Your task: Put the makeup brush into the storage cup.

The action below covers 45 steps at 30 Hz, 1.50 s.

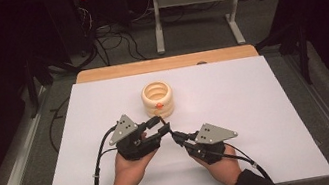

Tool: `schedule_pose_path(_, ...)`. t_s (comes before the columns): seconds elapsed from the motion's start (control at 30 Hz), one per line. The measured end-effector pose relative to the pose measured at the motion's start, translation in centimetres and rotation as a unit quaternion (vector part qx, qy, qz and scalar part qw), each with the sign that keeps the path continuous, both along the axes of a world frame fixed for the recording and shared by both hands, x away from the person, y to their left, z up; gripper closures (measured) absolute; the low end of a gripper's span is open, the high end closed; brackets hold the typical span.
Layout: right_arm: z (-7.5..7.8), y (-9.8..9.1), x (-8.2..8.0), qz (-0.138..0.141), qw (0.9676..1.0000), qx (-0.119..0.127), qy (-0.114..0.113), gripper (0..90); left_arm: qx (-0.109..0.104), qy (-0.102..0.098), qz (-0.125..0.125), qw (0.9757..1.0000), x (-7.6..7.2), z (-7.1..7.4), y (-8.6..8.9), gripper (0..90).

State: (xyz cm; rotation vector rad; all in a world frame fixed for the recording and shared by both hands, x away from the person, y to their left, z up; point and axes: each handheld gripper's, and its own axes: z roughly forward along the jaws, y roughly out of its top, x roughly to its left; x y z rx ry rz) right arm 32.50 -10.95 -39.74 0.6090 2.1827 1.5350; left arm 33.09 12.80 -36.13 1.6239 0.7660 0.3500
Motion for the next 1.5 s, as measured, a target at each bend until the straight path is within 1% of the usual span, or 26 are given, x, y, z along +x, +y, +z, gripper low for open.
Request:
schedule_pose_path(0.17,-0.01,0.01,0.0,-0.002,1.0,-0.001,0.001,86.5,-0.001,0.002,-0.004,1.0,0.03,-0.08,0.0,58.6)
schedule_pose_path(0.2,0.0,0.0,0.01,-0.001,1.0,0.0,0.0,86.5,-0.001,0.002,-0.006,1.0,0.03,-0.11,-0.01,60.9)
schedule_pose_path(0.33,0.04,0.01,-0.07,-0.004,1.0,0.003,0.004,86.4,-0.005,0.007,-0.014,0.9999,0.07,-0.17,-0.02,63.1)
schedule_pose_path(0.47,0.02,0.0,-0.03,-0.002,1.0,-0.002,0.001,86.4,-0.004,0.007,-0.016,0.9998,0.1,-0.23,-0.06,65.3)
schedule_pose_path(0.83,-0.11,0.16,-0.04,-0.001,1.0,0.002,0.002,86.4,-0.004,0.005,-0.02,0.9998,0.08,-0.28,-0.06,73.1)
schedule_pose_path(0.87,-0.1,0.15,-0.04,-0.002,1.0,0.0,0.003,86.4,-0.005,0.004,-0.021,0.9998,0.06,-0.29,-0.04,75.7)
schedule_pose_path(0.93,-0.11,0.15,-0.03,-0.002,1.0,0.0,0.003,86.4,-0.006,0.004,-0.023,0.9997,0.05,-0.3,-0.04,77.7)
schedule_pose_path(1.23,-0.18,0.21,-0.04,-0.003,1.0,-0.005,0.005,86.4,-0.009,0.002,-0.032,0.9995,0.01,-0.34,-0.14,81.2)
schedule_pose_path(1.27,-0.19,0.22,-0.02,-0.003,1.0,-0.007,0.003,86.4,-0.01,0.002,-0.035,0.9993,0.01,-0.35,-0.16,81.8)
schedule_pose_path(1.5,-0.19,0.25,-0.03,-0.002,1.0,-0.005,0.002,86.4,-0.012,-0.001,-0.039,0.9992,-0.06,-0.33,-0.18,83.0)
